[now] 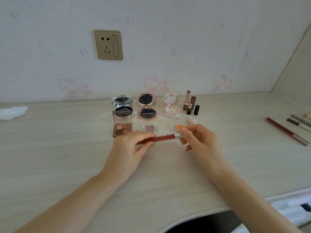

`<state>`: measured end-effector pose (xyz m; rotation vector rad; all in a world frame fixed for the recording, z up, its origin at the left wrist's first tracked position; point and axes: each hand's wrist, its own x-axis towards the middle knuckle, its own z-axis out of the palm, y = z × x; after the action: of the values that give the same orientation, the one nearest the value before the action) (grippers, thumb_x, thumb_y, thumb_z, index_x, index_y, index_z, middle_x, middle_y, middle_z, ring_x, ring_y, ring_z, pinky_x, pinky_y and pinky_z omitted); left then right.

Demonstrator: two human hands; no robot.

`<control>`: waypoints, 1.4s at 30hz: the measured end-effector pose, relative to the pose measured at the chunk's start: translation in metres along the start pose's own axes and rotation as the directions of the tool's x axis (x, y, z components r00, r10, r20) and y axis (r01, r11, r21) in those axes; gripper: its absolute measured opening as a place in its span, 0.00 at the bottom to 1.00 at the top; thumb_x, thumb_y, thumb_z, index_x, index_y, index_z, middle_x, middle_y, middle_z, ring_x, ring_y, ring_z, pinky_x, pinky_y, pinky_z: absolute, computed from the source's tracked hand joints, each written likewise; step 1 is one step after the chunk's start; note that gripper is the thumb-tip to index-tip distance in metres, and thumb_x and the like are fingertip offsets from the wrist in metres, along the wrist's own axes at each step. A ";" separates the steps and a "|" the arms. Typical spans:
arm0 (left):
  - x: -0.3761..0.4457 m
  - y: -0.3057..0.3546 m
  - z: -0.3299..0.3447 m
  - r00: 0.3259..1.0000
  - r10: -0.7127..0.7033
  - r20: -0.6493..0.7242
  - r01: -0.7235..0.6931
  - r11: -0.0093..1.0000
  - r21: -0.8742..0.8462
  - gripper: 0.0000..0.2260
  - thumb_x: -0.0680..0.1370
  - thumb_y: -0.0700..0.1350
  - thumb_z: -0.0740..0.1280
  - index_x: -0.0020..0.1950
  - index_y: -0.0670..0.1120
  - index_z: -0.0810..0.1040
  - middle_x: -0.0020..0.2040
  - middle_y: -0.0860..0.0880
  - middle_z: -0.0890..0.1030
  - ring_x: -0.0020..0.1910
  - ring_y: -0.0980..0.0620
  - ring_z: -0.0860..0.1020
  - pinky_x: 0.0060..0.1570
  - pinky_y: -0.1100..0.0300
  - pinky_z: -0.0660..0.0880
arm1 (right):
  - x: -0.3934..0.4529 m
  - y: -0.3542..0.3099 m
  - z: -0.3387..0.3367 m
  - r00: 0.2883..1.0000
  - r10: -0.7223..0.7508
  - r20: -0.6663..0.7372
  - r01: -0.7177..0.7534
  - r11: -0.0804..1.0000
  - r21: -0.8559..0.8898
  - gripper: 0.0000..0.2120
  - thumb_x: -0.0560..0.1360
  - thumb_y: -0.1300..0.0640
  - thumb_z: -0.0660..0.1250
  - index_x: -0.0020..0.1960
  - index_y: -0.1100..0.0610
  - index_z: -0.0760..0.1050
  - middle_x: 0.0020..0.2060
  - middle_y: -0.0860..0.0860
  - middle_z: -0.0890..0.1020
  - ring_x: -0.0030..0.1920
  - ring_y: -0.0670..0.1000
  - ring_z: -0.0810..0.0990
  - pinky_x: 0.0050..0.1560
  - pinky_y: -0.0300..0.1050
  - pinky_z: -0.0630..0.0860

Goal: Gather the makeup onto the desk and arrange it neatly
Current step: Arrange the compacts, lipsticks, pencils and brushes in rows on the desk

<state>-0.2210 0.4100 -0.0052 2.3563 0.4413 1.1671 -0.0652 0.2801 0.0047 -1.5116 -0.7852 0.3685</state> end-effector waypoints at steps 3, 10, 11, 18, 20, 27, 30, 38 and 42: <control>0.000 0.000 0.000 1.000 0.000 0.000 0.000 1.000 0.001 0.11 0.70 0.38 0.75 0.51 0.46 0.85 0.46 0.60 0.81 0.47 0.70 0.77 0.51 0.74 0.71 | 0.001 0.000 0.001 1.000 -0.010 0.022 0.010 1.000 -0.005 0.02 0.75 0.56 0.69 0.45 0.54 0.80 0.32 0.47 0.82 0.32 0.42 0.78 0.33 0.35 0.75; 0.001 0.001 0.000 1.000 0.016 0.005 -0.016 1.000 0.012 0.11 0.70 0.38 0.75 0.52 0.45 0.84 0.47 0.58 0.82 0.48 0.63 0.79 0.51 0.71 0.74 | -0.001 0.000 -0.001 0.996 -0.077 0.041 0.077 0.997 -0.012 0.08 0.72 0.61 0.70 0.48 0.50 0.77 0.46 0.48 0.83 0.43 0.47 0.80 0.42 0.40 0.77; 0.001 0.001 0.000 1.000 0.014 0.005 -0.014 1.000 0.012 0.11 0.70 0.38 0.75 0.52 0.45 0.84 0.47 0.58 0.82 0.48 0.64 0.79 0.51 0.72 0.73 | 0.000 0.000 -0.002 0.998 -0.055 0.028 0.056 0.998 -0.011 0.04 0.73 0.56 0.70 0.48 0.50 0.78 0.44 0.47 0.83 0.44 0.47 0.80 0.43 0.42 0.78; 0.000 0.000 0.000 1.000 0.006 0.003 -0.006 1.000 0.007 0.11 0.70 0.38 0.75 0.52 0.46 0.84 0.46 0.59 0.82 0.47 0.66 0.78 0.51 0.75 0.71 | 0.002 0.003 0.001 0.998 -0.025 0.063 0.026 1.000 -0.012 0.04 0.76 0.58 0.67 0.46 0.54 0.80 0.37 0.48 0.85 0.39 0.44 0.82 0.36 0.38 0.77; 0.000 -0.001 0.000 1.000 0.003 0.000 -0.003 1.000 0.009 0.11 0.70 0.39 0.75 0.52 0.46 0.84 0.46 0.57 0.83 0.47 0.64 0.78 0.50 0.73 0.72 | 0.002 0.003 -0.001 0.994 -0.078 0.073 0.081 0.996 -0.037 0.09 0.74 0.65 0.68 0.47 0.52 0.80 0.45 0.46 0.84 0.48 0.46 0.82 0.43 0.40 0.79; 0.000 0.000 0.000 1.000 -0.007 -0.001 0.007 1.000 0.001 0.11 0.70 0.39 0.75 0.52 0.47 0.84 0.46 0.62 0.81 0.46 0.71 0.77 0.50 0.76 0.70 | 0.004 0.001 -0.002 1.000 -0.004 0.005 0.003 0.996 0.095 0.04 0.73 0.55 0.70 0.47 0.52 0.79 0.37 0.50 0.84 0.39 0.48 0.82 0.36 0.39 0.78; 0.000 0.000 0.000 1.000 -0.003 -0.001 0.003 1.000 0.002 0.11 0.70 0.39 0.75 0.52 0.47 0.84 0.46 0.65 0.79 0.45 0.73 0.75 0.50 0.77 0.69 | 0.003 0.002 -0.002 0.999 -0.037 0.020 0.036 0.996 0.083 0.02 0.74 0.60 0.70 0.45 0.54 0.80 0.34 0.52 0.83 0.36 0.47 0.81 0.36 0.38 0.78; 0.000 0.001 -0.001 0.999 -0.024 0.026 0.024 0.999 -0.024 0.10 0.72 0.42 0.73 0.53 0.49 0.84 0.46 0.62 0.82 0.46 0.68 0.78 0.48 0.75 0.71 | 0.005 0.002 -0.006 0.998 -0.047 -0.044 0.057 0.956 0.288 0.13 0.74 0.66 0.68 0.56 0.55 0.76 0.42 0.50 0.85 0.45 0.48 0.83 0.41 0.37 0.77; -0.003 0.005 0.000 0.994 -0.060 0.087 0.066 0.996 -0.061 0.12 0.74 0.44 0.71 0.57 0.50 0.80 0.46 0.59 0.83 0.47 0.63 0.80 0.49 0.66 0.75 | 0.006 -0.001 -0.008 0.998 0.012 -0.060 0.013 0.917 0.399 0.13 0.74 0.65 0.68 0.58 0.57 0.74 0.42 0.53 0.85 0.45 0.49 0.84 0.41 0.38 0.78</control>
<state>-0.2225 0.4042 -0.0048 2.3102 0.4390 1.0325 -0.0563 0.2783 0.0077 -1.1323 -0.6164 0.4502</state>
